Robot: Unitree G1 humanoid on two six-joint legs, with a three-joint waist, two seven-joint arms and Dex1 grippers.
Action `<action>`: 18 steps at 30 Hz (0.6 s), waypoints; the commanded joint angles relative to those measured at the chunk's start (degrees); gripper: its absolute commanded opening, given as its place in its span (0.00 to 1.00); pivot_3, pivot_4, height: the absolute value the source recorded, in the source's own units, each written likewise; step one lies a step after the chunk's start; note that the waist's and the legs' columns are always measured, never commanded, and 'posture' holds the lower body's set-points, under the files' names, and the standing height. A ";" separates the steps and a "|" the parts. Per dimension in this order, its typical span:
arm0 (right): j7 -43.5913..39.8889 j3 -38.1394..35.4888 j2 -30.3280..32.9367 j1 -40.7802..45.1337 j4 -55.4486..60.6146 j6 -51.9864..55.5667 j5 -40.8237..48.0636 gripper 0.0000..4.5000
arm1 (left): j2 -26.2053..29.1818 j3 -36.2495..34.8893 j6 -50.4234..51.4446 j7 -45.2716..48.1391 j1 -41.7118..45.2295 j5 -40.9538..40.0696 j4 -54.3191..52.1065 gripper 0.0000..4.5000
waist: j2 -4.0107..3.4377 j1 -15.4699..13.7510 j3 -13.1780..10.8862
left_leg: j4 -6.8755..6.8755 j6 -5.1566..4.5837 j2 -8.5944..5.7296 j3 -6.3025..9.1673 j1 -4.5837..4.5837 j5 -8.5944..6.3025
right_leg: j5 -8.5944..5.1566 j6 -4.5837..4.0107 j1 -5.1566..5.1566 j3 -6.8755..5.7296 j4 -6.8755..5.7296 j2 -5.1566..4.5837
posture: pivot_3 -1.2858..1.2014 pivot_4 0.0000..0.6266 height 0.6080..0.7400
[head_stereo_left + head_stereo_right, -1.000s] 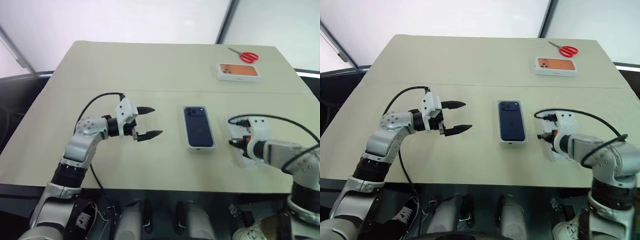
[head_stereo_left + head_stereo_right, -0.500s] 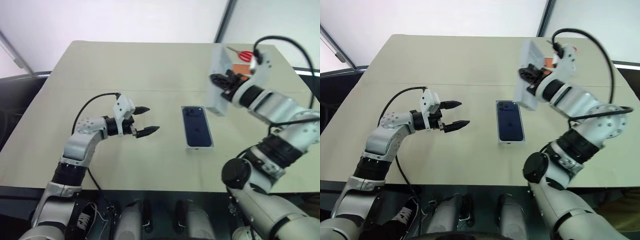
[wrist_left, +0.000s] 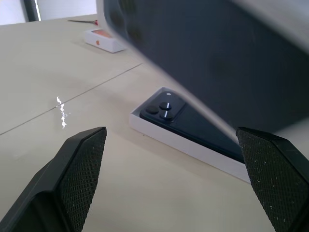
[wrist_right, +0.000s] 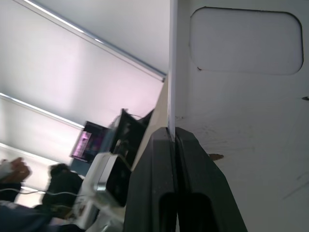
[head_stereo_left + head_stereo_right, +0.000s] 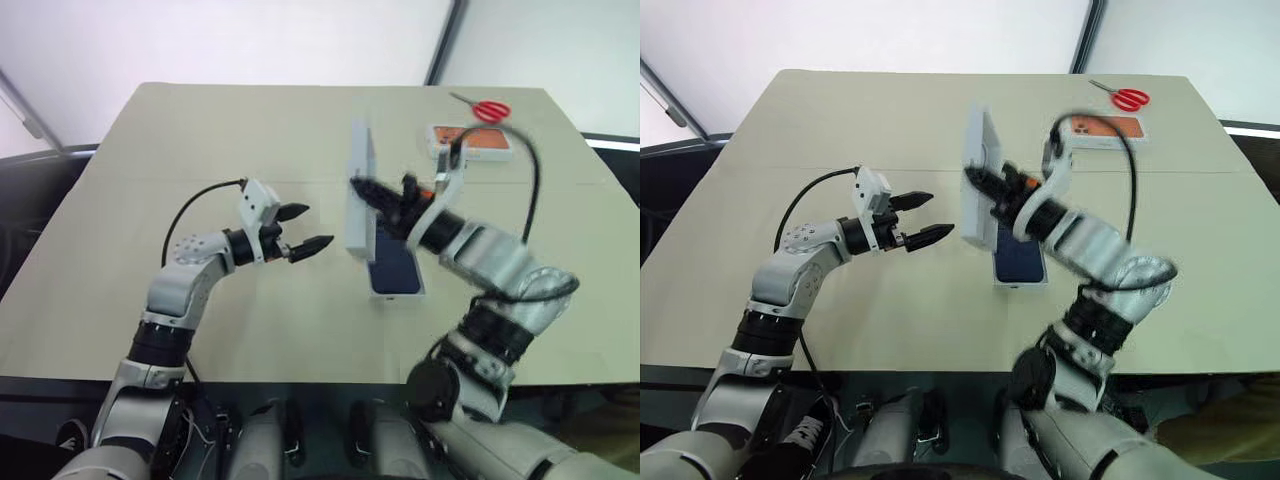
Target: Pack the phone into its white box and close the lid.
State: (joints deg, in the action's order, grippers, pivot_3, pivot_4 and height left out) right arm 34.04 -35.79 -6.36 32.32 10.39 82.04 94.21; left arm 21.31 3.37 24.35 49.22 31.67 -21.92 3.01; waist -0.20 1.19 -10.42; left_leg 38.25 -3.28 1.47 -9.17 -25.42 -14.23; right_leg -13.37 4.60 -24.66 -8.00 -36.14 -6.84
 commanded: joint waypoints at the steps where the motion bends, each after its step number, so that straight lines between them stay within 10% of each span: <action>1: 3.46 8.63 4.62 -1.30 1.65 -8.94 11.34 0.01 | 0.62 -0.68 -0.17 -0.08 -0.28 -0.51 -2.67 1.00 | -0.05 0.06 -0.04 | 0.00 0.00 0.00 -0.06 -0.01 0.00 | 0.01 -0.01 -0.06 0.07 -0.04 0.00 | 0.52 0.24 0.98; 5: 4.69 16.17 9.93 -4.56 2.50 -16.64 16.72 0.00 | 0.61 -1.27 2.10 -0.17 -0.12 -1.82 -2.46 0.84 | -0.02 0.20 -0.02 | 0.00 0.03 0.05 -0.08 0.07 0.04 | 0.02 -0.03 -0.04 0.07 -0.02 0.05 | 0.52 0.24 0.98; 12: -0.10 22.29 17.07 -6.26 1.05 -24.17 17.36 0.00 | -2.02 1.29 5.66 -0.26 -1.64 -3.40 -3.33 0.03 | -0.01 -0.27 -0.02 | 0.00 0.02 0.05 -0.07 0.04 0.05 | 0.02 -0.02 -0.03 0.10 0.00 0.05 | 0.52 0.24 0.98; 18: -5.20 24.40 21.01 -5.86 -1.98 -27.21 14.66 0.00 | -6.61 3.07 3.12 -2.80 -0.45 -0.85 -0.80 0.01 | 0.02 -0.42 -0.02 | 0.05 -0.02 0.05 -0.05 0.04 0.04 | 0.02 -0.03 0.00 0.10 0.02 0.04 | 0.52 0.24 0.98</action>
State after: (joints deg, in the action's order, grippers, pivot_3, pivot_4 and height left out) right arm 30.68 -11.43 14.22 25.58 8.44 56.30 108.56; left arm 14.92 6.12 29.35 47.13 29.81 -23.65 2.82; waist -0.19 0.77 -10.45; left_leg 38.30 -3.33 1.53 -9.23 -25.38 -14.21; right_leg -13.35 4.58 -24.66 -7.90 -36.13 -6.80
